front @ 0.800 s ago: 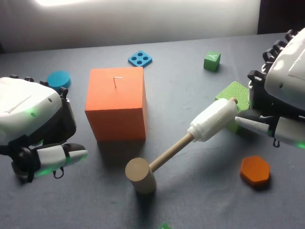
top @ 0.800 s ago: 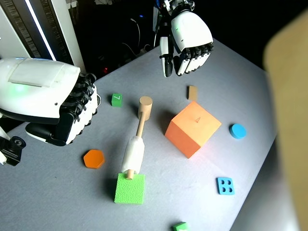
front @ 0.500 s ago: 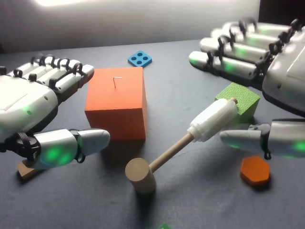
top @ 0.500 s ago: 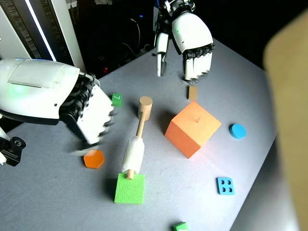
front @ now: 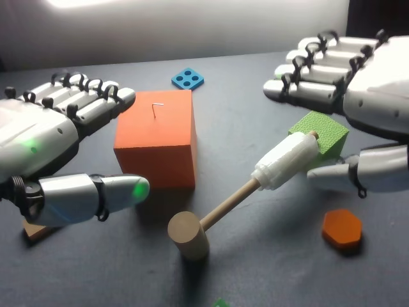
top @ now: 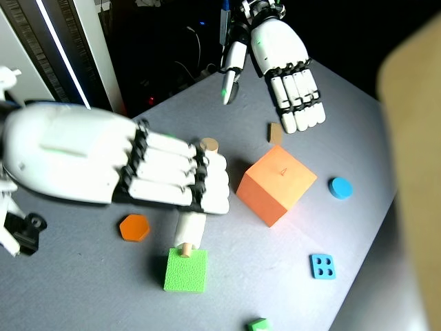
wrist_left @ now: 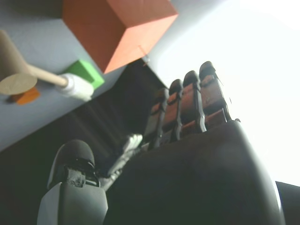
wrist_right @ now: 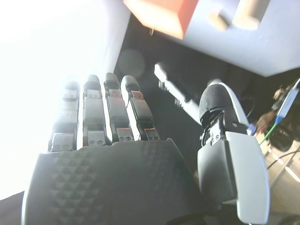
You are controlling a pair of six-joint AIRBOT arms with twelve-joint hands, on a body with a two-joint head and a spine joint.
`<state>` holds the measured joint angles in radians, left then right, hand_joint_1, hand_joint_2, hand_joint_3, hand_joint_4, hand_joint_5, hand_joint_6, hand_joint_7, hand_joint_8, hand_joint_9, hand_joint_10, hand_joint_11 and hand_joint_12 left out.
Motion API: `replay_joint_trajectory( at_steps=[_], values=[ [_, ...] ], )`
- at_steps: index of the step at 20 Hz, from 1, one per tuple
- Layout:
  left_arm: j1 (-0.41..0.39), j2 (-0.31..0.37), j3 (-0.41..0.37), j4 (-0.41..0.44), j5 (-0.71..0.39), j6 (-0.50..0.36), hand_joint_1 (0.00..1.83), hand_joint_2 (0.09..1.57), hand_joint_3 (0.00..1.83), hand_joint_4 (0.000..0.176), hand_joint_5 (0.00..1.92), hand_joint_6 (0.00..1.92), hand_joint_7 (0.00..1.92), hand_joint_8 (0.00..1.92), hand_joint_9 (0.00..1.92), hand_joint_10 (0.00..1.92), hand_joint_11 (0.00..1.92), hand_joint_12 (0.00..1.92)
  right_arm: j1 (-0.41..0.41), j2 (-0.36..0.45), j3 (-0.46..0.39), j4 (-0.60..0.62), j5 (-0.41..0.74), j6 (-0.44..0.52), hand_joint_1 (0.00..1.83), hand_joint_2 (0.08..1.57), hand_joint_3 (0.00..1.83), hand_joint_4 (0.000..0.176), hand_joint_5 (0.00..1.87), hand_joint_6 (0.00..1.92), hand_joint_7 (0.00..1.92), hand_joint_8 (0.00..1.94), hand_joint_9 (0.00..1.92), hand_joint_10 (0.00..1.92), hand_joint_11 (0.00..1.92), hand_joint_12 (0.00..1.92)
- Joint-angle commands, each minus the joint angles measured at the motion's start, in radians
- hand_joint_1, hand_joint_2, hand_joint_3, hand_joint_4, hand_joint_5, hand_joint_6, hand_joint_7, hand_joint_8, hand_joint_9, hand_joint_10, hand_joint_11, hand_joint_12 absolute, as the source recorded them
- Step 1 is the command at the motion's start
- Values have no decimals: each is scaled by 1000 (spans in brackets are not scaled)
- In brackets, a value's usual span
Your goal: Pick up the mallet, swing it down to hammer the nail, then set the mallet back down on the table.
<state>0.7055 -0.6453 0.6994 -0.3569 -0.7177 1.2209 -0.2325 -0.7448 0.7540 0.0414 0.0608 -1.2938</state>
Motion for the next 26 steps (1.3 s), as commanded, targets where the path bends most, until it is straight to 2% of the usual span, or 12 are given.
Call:
replay_joint_trajectory(
  at_steps=[1, 4, 6, 8, 10, 12, 15, 17, 18, 19, 21, 26],
  values=[
    [2, 9, 11, 49, -108, -40, 0, 1147, 6, 0, 0, 0, 0, 0, 0, 0, 0, 0, 26, -1, 4, -1, 58, 6, 200, 1180, 0, 0, 63, 7, 56, 8, 22, 8, 0, 0],
    [27, 11, 59, 206, -98, -193, 0, 1154, 8, 0, 0, 0, 0, 0, 0, 0, 0, 0, 71, -35, 26, -1, -63, 51, 344, 1171, 0, 0, 59, 2, 55, 4, 24, 6, 0, 0],
    [43, 12, 83, 290, -97, -266, 0, 1147, 4, 0, 19, 8, 0, 0, 0, 0, 0, 0, 84, -65, 50, -1, -97, 75, 566, 1134, 0, 0, 31, 2, 16, 3, 2, 0, 0, 0],
    [56, 12, 113, 391, -89, -343, 0, 1151, 6, 0, 0, 0, 0, 0, 0, 0, 0, 0, 113, -124, 94, -1, -207, 104, 684, 1121, 0, 0, 0, 0, 0, 0, 0, 0, 0, 0],
    [63, 11, 131, 464, -89, -396, 0, 1149, 4, 0, 0, 0, 0, 0, 0, 0, 0, 0, 133, -170, 132, -1, -282, 121, 848, 1072, 0, 0, 0, 0, 0, 0, 0, 0, 0, 0],
    [67, 10, 144, 534, -90, -440, 0, 1156, 7, 0, 0, 0, 0, 0, 0, 0, 0, 0, 165, -210, 156, -1, -313, 122, 889, 1060, 0, 0, 0, 0, 0, 0, 0, 0, 0, 0],
    [74, 10, 150, 552, -100, -456, 0, 1156, 6, 0, 0, 0, 0, 0, 0, 0, 0, 0, 176, -241, 174, -2, -352, 125, 932, 1045, 0, 0, 0, 0, 0, 0, 0, 0, 0, 0],
    [79, 7, 162, 564, -109, -457, 0, 1154, 4, 0, 0, 0, 0, 0, 0, 0, 0, 0, 185, -278, 199, -15, -391, 140, 1067, 987, 0, 0, 0, 0, 0, 0, 0, 0, 0, 0],
    [79, 1, 170, 571, -110, -461, 0, 1158, 5, 0, 0, 0, 0, 0, 0, 0, 0, 0, 192, -291, 206, -104, -424, 237, 1125, 973, 0, 0, 0, 0, 0, 0, 0, 0, 0, 0],
    [81, -4, 181, 589, -119, -475, 0, 1161, 6, 0, 0, 0, 0, 0, 0, 0, 0, 0, 196, -320, 222, -243, -479, 367, 1152, 972, 0, 0, 0, 0, 0, 0, 0, 0, 0, 0],
    [87, -17, 202, 630, -119, -514, 0, 1164, 7, 0, 0, 0, 0, 0, 0, 0, 0, 0, 197, -358, 253, -285, -516, 443, 1206, 977, 0, 0, 0, 0, 0, 0, 0, 0, 0, 0],
    [89, -50, 227, 650, -120, -537, 0, 1175, 10, 0, 0, 0, 0, 0, 0, 0, 0, 0, 191, -407, 283, -286, -520, 456, 1293, 969, 0, 0, 0, 0, 0, 0, 0, 0, 0, 0]
  ],
)
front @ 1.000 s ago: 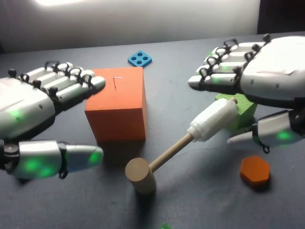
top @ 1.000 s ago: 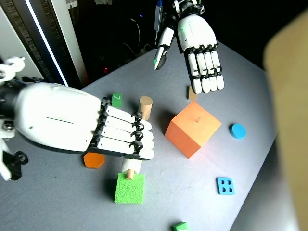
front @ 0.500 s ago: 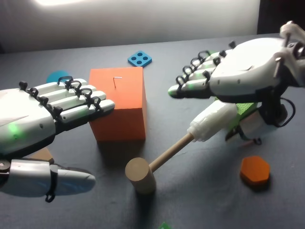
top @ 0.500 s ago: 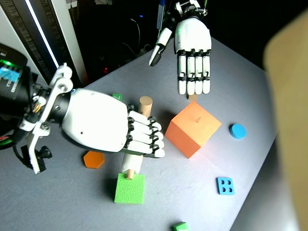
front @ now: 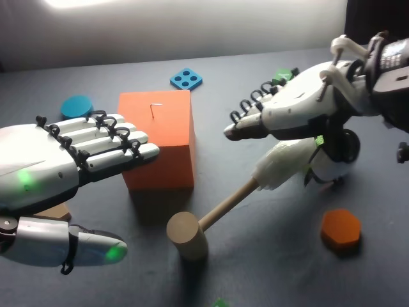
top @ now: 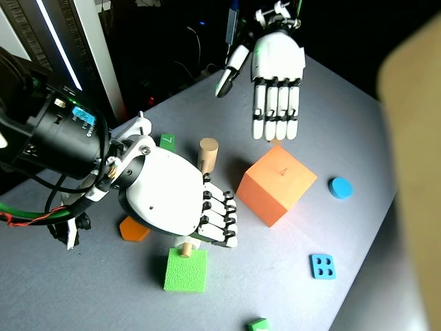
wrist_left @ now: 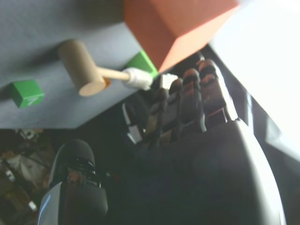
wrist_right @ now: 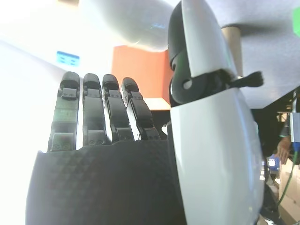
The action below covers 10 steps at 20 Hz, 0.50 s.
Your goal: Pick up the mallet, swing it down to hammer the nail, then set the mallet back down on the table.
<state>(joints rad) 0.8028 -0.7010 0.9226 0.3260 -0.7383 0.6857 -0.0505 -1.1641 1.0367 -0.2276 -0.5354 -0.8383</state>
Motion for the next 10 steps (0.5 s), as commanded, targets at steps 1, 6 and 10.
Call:
replay_joint_trajectory(
  at_steps=[1, 6, 10],
  values=[
    [-10, -4, 8, -35, -99, -3, 0, 1181, 12, 0, 0, 0, 0, 0, 0, 0, 0, 0, 6, -3, 12, -17, 69, 1, 1319, 972, 0, 0, 0, 0, 0, 0, 0, 0, 0, 0],
    [-10, -24, 15, -36, -86, -3, 0, 1180, 7, 0, 0, 0, 0, 0, 0, 0, 0, 0, -11, -67, 78, -17, 48, 12, 1297, 964, 0, 0, 0, 0, 0, 0, 0, 0, 0, 0],
    [-9, -31, 21, -36, -62, -1, 0, 1177, 5, 0, 14, 5, 0, 0, 0, 0, 0, 0, -39, -107, 117, -17, 49, 22, 1250, 963, 0, 0, 0, 0, 0, 0, 0, 0, 0, 0]
  ],
)
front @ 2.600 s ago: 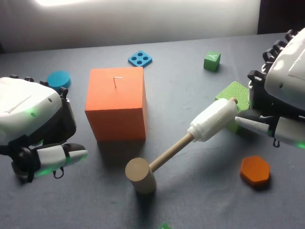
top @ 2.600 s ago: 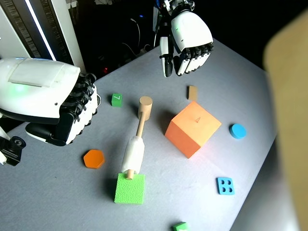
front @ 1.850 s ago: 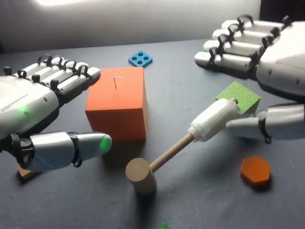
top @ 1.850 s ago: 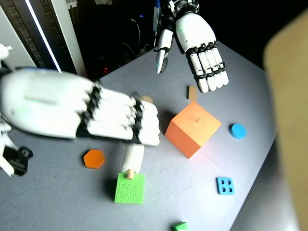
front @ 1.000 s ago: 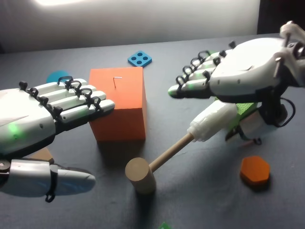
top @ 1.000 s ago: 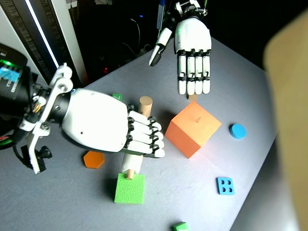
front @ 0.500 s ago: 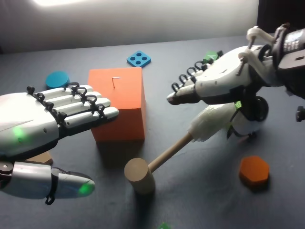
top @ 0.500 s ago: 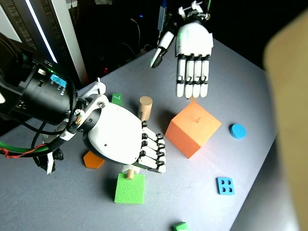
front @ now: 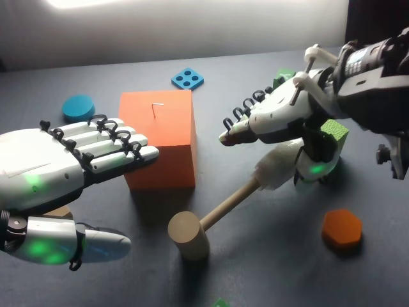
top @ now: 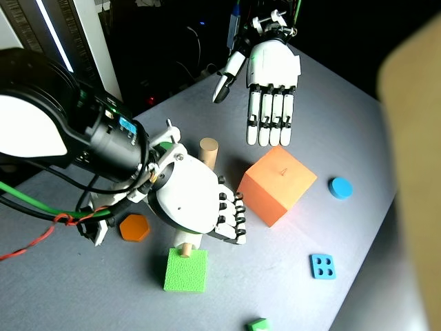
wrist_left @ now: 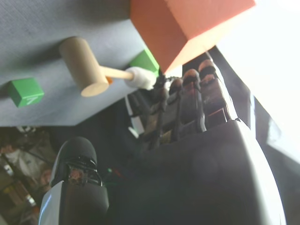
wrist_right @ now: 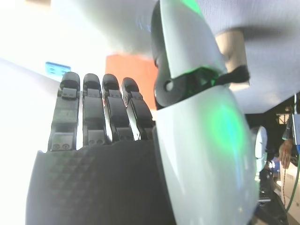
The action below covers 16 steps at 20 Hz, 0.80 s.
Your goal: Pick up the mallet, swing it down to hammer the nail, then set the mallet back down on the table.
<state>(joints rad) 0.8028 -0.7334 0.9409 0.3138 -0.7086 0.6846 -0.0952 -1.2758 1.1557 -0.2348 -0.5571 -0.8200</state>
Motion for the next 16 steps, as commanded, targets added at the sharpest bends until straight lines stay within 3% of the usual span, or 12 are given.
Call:
replay_joint_trajectory(
  at_steps=[1, 16],
  values=[
    [-9, 0, 5, -23, -90, 2, 0, 1173, 2, 0, 14, 5, 0, 0, 0, 0, 0, 0, 1, -3, 4, -9, 70, 4, 1258, 964, 0, 0, 0, 0, 0, 0, 0, 0, 0, 0],
    [-24, -39, 57, -25, -78, 10, 0, 1173, 2, 0, 0, 0, 0, 0, 0, 0, 0, 0, -85, -109, 133, -9, 94, 11, 1274, 954, 0, 0, 0, 0, 0, 0, 0, 0, 0, 0]
  ],
)
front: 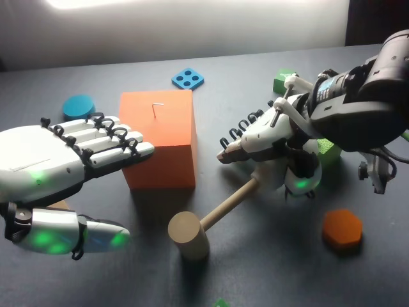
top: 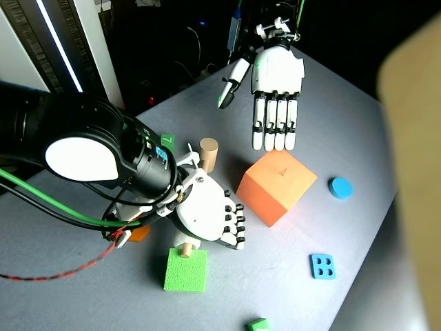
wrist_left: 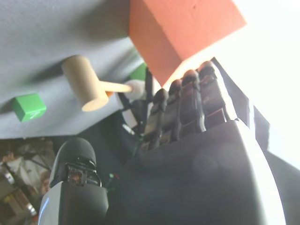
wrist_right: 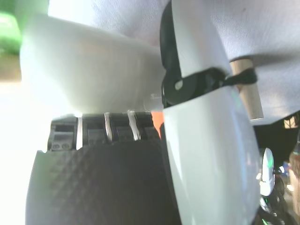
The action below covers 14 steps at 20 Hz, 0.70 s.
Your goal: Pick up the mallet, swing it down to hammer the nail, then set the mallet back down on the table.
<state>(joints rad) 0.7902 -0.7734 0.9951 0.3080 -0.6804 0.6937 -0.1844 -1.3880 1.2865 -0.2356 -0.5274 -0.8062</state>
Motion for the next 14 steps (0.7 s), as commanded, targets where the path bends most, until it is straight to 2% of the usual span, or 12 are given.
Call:
replay_joint_trajectory(
  at_steps=[1, 14],
  values=[
    [-13, -2, 6, -20, -107, 1, 0, 1177, 3, 0, 0, 0, 0, 0, 0, 0, 0, 0, -1, 0, 5, -9, 66, -5, 1272, 952, 0, 0, 0, 0, 0, 0, 0, 0, 0, 0],
    [-17, -25, 25, -30, -99, 11, 0, 1182, 3, 0, 0, 0, 0, 0, 0, 0, 0, 0, -12, -5, 18, -8, 67, -5, 1271, 952, 0, 0, 0, 0, 0, 0, 0, 0, 0, 0]
  ],
)
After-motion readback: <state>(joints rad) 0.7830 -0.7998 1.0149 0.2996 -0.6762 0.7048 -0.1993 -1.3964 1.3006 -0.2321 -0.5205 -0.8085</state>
